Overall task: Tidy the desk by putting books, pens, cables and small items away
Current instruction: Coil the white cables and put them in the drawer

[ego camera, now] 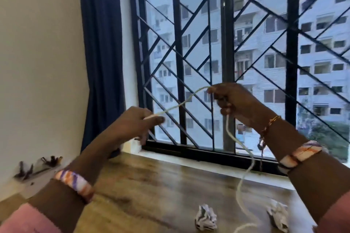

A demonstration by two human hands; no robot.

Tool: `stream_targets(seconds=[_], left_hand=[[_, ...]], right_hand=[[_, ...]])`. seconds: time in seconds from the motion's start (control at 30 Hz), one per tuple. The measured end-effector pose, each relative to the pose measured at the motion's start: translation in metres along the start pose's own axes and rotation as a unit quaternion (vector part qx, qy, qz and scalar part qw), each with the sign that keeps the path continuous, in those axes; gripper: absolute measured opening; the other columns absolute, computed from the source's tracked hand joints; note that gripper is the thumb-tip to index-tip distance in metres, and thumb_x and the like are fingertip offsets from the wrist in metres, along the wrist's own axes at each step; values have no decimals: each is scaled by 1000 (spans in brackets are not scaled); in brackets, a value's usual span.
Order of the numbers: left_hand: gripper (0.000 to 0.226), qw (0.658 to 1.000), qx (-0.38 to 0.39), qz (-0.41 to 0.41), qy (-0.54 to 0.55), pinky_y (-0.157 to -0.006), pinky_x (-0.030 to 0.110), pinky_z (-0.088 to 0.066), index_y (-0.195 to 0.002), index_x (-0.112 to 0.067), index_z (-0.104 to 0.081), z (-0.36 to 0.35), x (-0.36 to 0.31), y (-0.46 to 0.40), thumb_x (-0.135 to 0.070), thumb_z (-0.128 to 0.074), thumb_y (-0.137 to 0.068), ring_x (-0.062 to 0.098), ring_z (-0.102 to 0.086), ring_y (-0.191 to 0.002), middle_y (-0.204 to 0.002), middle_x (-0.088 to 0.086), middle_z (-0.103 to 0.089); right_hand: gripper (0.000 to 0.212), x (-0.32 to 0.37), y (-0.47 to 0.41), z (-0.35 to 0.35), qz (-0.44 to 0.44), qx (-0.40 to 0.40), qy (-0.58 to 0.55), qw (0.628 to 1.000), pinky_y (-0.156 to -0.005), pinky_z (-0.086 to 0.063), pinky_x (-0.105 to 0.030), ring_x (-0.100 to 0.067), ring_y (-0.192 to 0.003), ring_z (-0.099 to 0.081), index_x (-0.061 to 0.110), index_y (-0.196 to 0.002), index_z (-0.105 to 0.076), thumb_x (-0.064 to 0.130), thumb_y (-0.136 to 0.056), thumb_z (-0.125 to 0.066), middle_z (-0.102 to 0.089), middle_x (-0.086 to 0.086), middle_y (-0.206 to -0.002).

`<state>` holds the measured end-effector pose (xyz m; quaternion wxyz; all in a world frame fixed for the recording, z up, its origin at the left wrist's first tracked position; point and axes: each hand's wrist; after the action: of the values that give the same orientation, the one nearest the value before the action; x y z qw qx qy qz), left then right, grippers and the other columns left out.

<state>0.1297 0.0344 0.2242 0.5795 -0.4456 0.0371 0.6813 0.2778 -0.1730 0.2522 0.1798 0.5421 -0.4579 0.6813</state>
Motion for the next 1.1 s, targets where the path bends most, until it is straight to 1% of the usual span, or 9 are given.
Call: stream_targets(seconds=[0.17, 0.37, 0.47, 0.53, 0.73, 0.87, 0.97, 1.03, 1.1], left_hand=[[39, 893, -40, 67, 443, -34, 14, -30, -56, -21, -45, 64, 30, 34, -46, -47, -84, 3, -28, -32, -44, -8, -35], [50, 996, -60, -71, -11, -93, 26, -38, -121, -29, -51, 70, -5, 58, -51, -62, -78, 3, -45, -110, -124, -17, -46], [26, 984, 72, -121, -108, -81, 32, -52, -98, -18, -69, 80, -9, 84, -39, -61, -83, 12, -63, -85, -103, -4, -68], [31, 983, 136, -78, 91, -52, 28, -50, -66, -10, -65, 91, -9, 107, -28, -54, -90, 16, -60, -52, -66, 5, -65], [32, 674, 85, -1, 734, -29, 12, -22, -57, -17, -46, 123, -9, 144, -25, -41, -87, 3, -25, -26, -41, -8, -31], [36, 613, -223, 41, 757, -32, 13, -25, -59, -16, -42, 174, 7, 145, -6, -32, -92, 3, -27, -26, -36, -9, -38], [34, 677, -421, 16, 603, -50, 20, -43, -63, -15, -45, 194, 45, 148, -5, -37, -94, 7, -44, -40, -51, -3, -47], [28, 843, -475, -40, 249, -67, 34, -49, -67, -13, -51, 192, 77, 155, -13, -40, -93, 19, -56, -60, -66, 5, -57], [19, 906, -373, -133, -147, -71, 38, -48, -76, -7, -57, 183, 95, 161, -11, -45, -90, 27, -60, -69, -76, 13, -62]], right_hand=[[21, 6, -2, -15, 0, -22, -23, 1000, -34, -16, -7, -1, -31, -22, 14, -79, -59, 13, -94, -45, -31, 3, -59], [20, 20, 47, -108, 34, 129, 233, 963, -43, -20, -19, -9, -44, -24, 17, -81, -67, 10, -92, -52, -35, 10, -48], [19, 41, 75, -141, 61, 141, 259, 953, -44, -22, -22, -9, -44, -25, 15, -85, -67, 10, -93, -51, -31, 9, -44], [17, 51, 94, -150, 70, 132, 254, 956, -41, -26, -18, -8, -42, -27, 18, -83, -68, 15, -93, -54, -31, 6, -46], [18, 31, 154, -184, -54, 211, 239, 946, -37, -31, -15, -5, -37, -36, 12, -77, -61, 22, -92, -56, -46, 1, -55], [19, 22, 194, -203, -95, 290, 269, 913, -40, -29, -16, -6, -41, -34, 14, -76, -61, 21, -92, -55, -43, 4, -52], [21, 33, 203, -209, -52, 262, 295, 917, -43, -30, -17, -8, -46, -35, 17, -76, -62, 25, -93, -53, -42, 4, -56], [23, 42, 202, -211, -2, 243, 352, 904, -45, -33, -20, -11, -49, -39, 20, -76, -64, 27, -94, -52, -45, 1, -58], [24, 47, 193, -213, 79, 195, 447, 869, -54, -39, -28, -17, -55, -49, 24, -75, -65, 29, -94, -51, -54, -4, -62]])
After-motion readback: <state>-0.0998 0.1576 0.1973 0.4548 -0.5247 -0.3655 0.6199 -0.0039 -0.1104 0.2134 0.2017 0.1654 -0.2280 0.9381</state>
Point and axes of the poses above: each hand's wrist, its own y-axis away from the middle knuckle, its own z-axis out of the back of the hand, x = y × z
